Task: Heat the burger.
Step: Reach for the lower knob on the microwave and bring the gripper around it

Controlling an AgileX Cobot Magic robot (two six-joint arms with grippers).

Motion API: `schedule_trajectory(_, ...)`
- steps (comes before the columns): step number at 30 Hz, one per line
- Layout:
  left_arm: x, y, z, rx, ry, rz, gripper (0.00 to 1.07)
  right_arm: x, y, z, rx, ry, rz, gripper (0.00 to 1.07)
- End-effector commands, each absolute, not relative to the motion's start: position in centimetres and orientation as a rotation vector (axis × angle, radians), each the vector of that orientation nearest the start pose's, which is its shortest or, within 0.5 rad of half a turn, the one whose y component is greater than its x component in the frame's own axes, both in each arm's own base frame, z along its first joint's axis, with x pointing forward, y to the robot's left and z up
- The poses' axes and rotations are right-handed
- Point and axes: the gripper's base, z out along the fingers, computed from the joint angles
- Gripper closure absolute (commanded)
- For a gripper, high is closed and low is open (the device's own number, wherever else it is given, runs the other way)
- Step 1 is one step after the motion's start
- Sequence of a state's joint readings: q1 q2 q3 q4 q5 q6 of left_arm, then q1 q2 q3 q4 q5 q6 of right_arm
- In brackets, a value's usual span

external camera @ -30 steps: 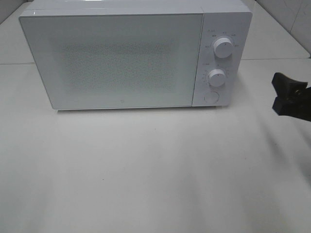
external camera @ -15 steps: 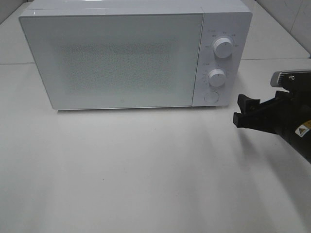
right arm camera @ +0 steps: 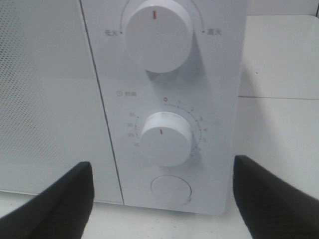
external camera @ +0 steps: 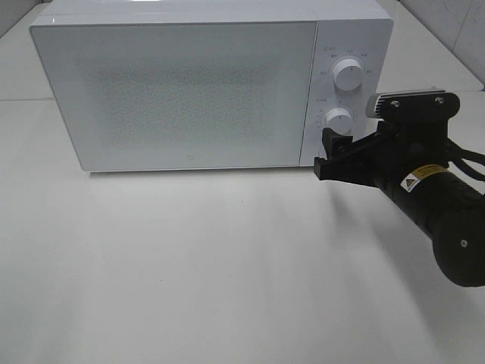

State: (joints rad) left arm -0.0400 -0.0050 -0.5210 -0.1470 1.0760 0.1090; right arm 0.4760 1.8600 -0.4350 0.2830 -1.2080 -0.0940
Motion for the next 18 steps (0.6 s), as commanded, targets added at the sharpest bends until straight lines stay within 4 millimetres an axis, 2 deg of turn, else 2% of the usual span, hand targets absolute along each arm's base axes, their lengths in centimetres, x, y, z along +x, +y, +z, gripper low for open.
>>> schedule_trajectory(1, -1.2, -1.1, 28.2, 0.157, 2.007, -0.127, 0.04, 26.8, 11.5, 15.1, -0.173, 1.473, 0.138, 0.31)
schedule_trajectory(9, -1.2, -1.1, 28.2, 0.157, 2.007, -0.127, 0.04, 29.0, 12.8, 15.1, -0.163, 1.441, 0.132, 0.31)
schedule_trajectory(18, -1.2, -1.1, 28.2, 0.157, 2.007, -0.127, 0.04, 30.3, 12.9, 14.1, -0.117, 1.47, 0.081, 0.31)
